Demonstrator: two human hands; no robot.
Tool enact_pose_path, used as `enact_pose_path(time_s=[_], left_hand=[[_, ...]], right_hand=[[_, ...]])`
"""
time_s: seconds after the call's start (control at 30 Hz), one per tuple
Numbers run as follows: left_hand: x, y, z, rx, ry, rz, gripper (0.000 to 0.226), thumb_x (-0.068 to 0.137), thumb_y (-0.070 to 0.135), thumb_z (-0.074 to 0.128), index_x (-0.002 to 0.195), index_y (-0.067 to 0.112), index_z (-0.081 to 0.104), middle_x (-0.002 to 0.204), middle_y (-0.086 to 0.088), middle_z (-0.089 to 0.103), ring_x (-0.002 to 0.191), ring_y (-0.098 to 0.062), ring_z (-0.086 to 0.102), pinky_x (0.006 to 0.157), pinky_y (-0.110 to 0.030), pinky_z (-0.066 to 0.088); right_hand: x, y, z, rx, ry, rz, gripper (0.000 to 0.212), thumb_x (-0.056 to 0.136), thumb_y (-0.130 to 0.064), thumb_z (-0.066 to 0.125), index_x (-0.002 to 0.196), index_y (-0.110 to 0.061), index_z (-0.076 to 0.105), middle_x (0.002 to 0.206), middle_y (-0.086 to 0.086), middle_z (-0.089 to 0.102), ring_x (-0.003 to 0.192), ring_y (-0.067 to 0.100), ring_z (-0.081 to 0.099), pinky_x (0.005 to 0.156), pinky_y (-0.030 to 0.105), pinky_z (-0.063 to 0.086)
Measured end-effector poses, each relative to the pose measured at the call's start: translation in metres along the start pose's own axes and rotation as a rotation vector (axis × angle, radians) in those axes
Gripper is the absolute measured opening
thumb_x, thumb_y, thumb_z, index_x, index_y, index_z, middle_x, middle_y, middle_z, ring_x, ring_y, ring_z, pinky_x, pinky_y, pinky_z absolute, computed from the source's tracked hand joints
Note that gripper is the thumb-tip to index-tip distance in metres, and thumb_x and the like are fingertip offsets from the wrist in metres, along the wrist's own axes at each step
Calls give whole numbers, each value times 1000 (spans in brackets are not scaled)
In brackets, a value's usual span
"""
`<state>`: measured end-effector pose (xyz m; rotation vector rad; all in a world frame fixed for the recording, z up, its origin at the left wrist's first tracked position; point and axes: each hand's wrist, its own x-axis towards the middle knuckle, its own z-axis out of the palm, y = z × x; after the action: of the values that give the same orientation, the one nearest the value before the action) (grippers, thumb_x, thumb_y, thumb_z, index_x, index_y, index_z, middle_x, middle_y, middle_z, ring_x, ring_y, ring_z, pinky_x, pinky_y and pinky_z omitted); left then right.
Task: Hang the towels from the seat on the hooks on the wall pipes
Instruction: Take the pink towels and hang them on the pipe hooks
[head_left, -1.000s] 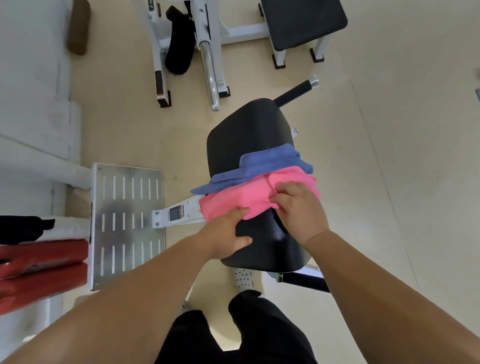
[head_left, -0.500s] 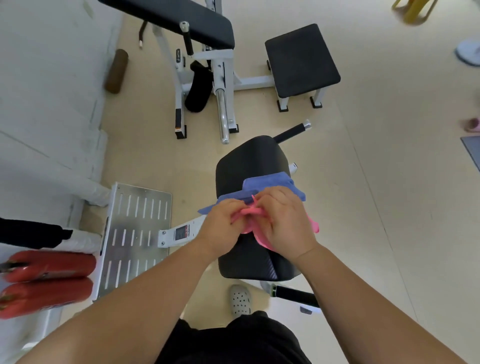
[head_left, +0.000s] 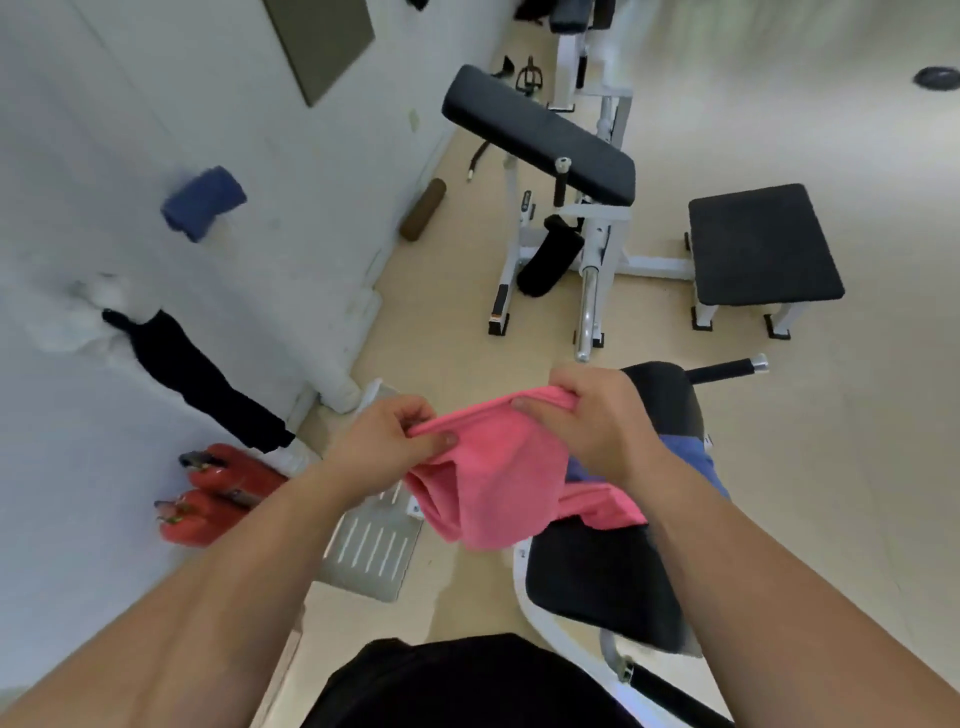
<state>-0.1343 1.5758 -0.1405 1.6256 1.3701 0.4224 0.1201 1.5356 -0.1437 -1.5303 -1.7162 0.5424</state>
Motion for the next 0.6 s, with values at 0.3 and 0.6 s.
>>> enact_pose_path(time_s=[0.3, 0.6], left_hand=[[-87, -84, -134, 180, 219, -148, 20, 80, 6, 61, 76, 25, 67, 66, 4, 61, 55, -15, 57, 53, -39, 49], [-129, -223, -245, -83, 390, -359, 36, 79, 22, 86, 62, 14, 55, 58, -2, 48, 58, -16, 42, 57, -29, 30]], right_hand=[[66, -78, 79, -59, -145, -41, 26, 88, -36, 72, 72, -34, 53, 67, -14, 56, 67, 3, 52, 59, 19, 33], [110, -166, 190, -33, -81, 61, 13, 91, -32, 70, 91, -22, 78, 90, -3, 76, 88, 19, 66, 79, 36, 51]])
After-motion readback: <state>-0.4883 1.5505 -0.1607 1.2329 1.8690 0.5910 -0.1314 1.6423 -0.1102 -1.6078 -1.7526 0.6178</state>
